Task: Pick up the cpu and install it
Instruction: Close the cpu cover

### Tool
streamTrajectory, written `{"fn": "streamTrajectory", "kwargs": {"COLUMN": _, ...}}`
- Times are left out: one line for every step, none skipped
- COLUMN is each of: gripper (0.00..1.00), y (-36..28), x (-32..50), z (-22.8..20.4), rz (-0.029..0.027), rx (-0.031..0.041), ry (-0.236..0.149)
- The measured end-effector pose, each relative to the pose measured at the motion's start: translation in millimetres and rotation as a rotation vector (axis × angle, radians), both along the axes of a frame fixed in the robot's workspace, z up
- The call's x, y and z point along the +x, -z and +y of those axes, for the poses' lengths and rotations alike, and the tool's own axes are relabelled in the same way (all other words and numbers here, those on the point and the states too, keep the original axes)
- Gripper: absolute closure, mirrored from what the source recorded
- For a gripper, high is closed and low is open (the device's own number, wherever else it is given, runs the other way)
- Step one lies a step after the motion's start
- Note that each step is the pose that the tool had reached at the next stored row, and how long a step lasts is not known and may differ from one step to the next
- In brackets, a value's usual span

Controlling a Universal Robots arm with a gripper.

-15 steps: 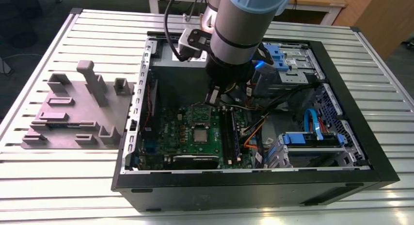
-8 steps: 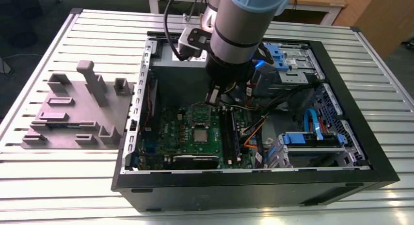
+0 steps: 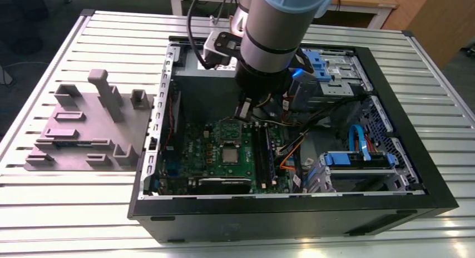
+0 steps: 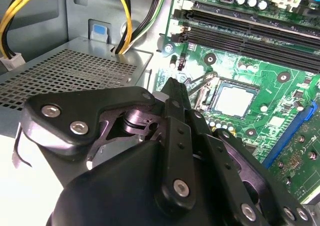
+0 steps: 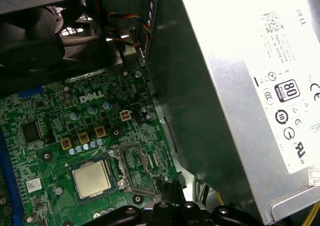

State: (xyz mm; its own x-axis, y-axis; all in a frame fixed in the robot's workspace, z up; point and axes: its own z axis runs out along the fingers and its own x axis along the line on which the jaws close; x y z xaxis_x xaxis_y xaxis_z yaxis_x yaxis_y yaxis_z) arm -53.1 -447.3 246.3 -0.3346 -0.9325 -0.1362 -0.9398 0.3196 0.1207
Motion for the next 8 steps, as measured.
{"fn": "streamTrajectory", "kwargs": {"gripper": 0.9, "y": -0.1, "x": -0.3, "z": -0.1, "rz": 0.0, "rx": 0.0, "ry": 0.0}}
{"fn": "streamTrajectory", "kwargs": {"gripper": 0.9, "y": -0.3, "x": -0.6, "z": -0.2, "rz": -0.0001, "rx": 0.0001, "ry": 0.0}}
{"fn": "streamTrajectory", "kwargs": {"gripper": 0.9, "y": -0.4, "x": -0.7, "z": -0.2, "rz": -0.0001, "rx": 0.0002, "ry": 0.0}}
{"fn": "streamTrajectory", "kwargs": {"gripper": 0.9, "y": -0.6, "x": -0.8, "z": -0.2, "rz": -0.0001, "rx": 0.0001, "ry": 0.0}}
{"fn": "streamTrajectory", "kwargs": {"gripper": 0.9, "y": -0.7, "x": -0.9, "z": -0.2, "rz": 0.0, "rx": 0.0001, "ry": 0.0}}
{"fn": "streamTrajectory", "kwargs": {"gripper": 0.9, "y": -0.9, "x": -0.9, "z": -0.2, "rz": 0.0, "rx": 0.0, "ry": 0.0}}
{"fn": "streamTrajectory", "kwargs": {"gripper": 0.9, "y": -1.0, "x": -1.1, "z": -0.2, "rz": -0.0001, "rx": 0.0001, "ry": 0.0}}
{"fn": "streamTrajectory", "kwargs": {"gripper": 0.9, "y": -1.1, "x": -1.2, "z": -0.2, "rz": -0.0001, "rx": 0.0001, "ry": 0.0}}
